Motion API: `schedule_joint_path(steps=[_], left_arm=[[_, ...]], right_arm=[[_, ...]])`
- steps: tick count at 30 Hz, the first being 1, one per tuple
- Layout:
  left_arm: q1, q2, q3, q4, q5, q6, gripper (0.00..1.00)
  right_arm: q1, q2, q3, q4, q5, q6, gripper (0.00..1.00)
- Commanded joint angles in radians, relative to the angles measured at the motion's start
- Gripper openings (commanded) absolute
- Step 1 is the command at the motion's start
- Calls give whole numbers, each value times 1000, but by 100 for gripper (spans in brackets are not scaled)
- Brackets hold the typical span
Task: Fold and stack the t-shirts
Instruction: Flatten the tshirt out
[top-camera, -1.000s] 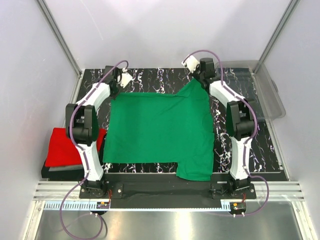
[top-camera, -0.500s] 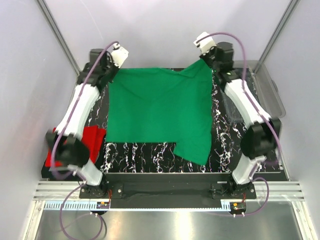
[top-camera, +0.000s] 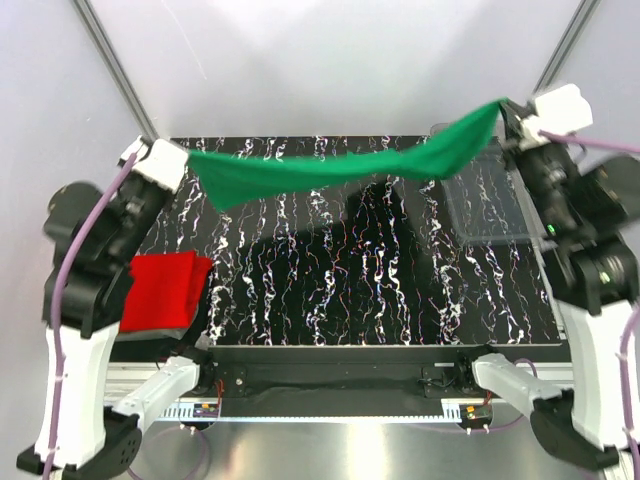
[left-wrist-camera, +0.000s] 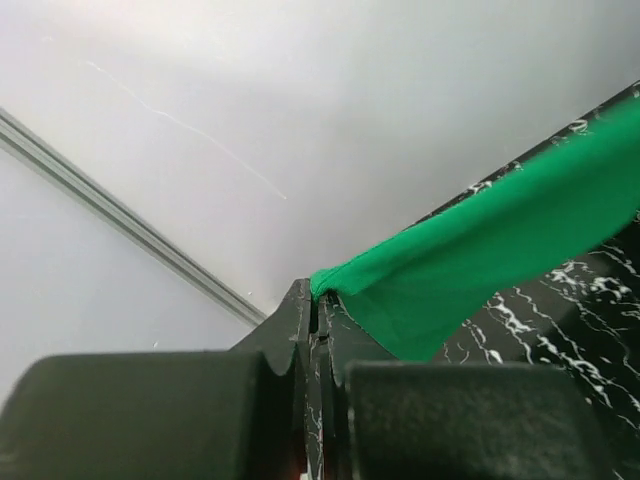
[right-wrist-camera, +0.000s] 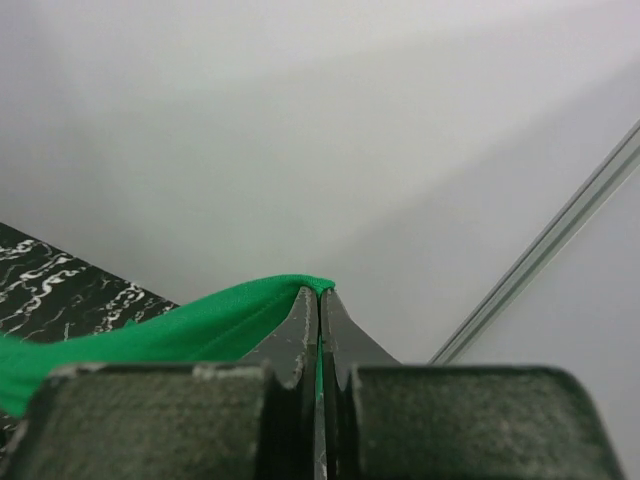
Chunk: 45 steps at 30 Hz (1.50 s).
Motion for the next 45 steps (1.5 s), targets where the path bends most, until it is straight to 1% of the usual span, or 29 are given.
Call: schedule_joint_path(steps=[1,3,4,8,9,12,16,17,20,22,23,24,25,26,28,29,31,32,33,34,35,37,38,39,41,42,43,45], left_arm=[[0,-52,-10,-40,91,-31,0],[18,-84,8,-53,141,-54,0],[27,-90,19,-54,158,-65,0],[89,-78,100,-54,214,-111,0],[93,-72,123,-54,212,-111,0],[101,-35,139,-53,183,-90,0],[101,30,143,-39,126,-74,0],[101,58,139,-33,114,-70,0],[101,119,96,-30,71,-38,0],[100,149,18,-19,66,-19,0],[101,190,-34,-16,47,-15,0],[101,216,-63,-10,30,-4,0],[100,248,-85,-1,14,10,0],[101,320,-103,4,-9,22,0],[103,403,-139,19,-23,54,0],[104,491,-148,25,-27,62,0],[106,592,-139,45,-39,76,0],[106,698,-115,50,-49,79,0],[104,757,-93,53,-50,81,0],[106,815,-66,45,-73,76,0],[107,918,-18,44,-97,73,0],[106,1012,37,29,-128,76,0],[109,1079,80,26,-156,79,0],[110,1103,94,24,-170,82,0],[118,1165,146,25,-217,85,0],[121,1182,165,25,-231,85,0],[126,1199,183,25,-245,84,0],[129,1236,232,25,-257,79,0]], right_arm=[[9,-51,-18,-126,-62,56,0],[9,-102,7,-152,-128,65,0],[7,-112,19,-155,-138,70,0],[7,-94,123,-167,-126,75,0],[7,-80,163,-164,-113,58,0],[9,-10,212,-114,-65,13,0],[7,88,225,-17,-35,-27,0],[7,123,216,30,-34,-36,0],[7,194,159,93,-40,-59,0],[7,225,59,143,-50,-82,0],[6,257,27,193,-55,-86,0],[3,279,-37,218,-67,-97,0],[3,302,-66,239,-72,-103,0],[0,353,-93,277,-76,-106,0],[-3,415,-160,308,-89,-116,0],[-5,484,-180,343,-93,-122,0],[-9,565,-231,367,-93,-131,0],[-11,664,-235,415,-89,-136,0],[-17,720,-223,425,-74,-142,0],[-20,842,-203,428,-63,-148,0],[-23,901,-177,434,-48,-151,0],[-34,1025,-64,424,-6,-163,0],[-33,1132,-17,405,8,-168,0],[-36,1180,73,399,61,-172,0],[-36,1284,166,370,92,-159,0],[-36,1309,253,338,107,-139,0],[-36,1355,299,318,118,-127,0],[-36,1389,393,282,137,-91,0]])
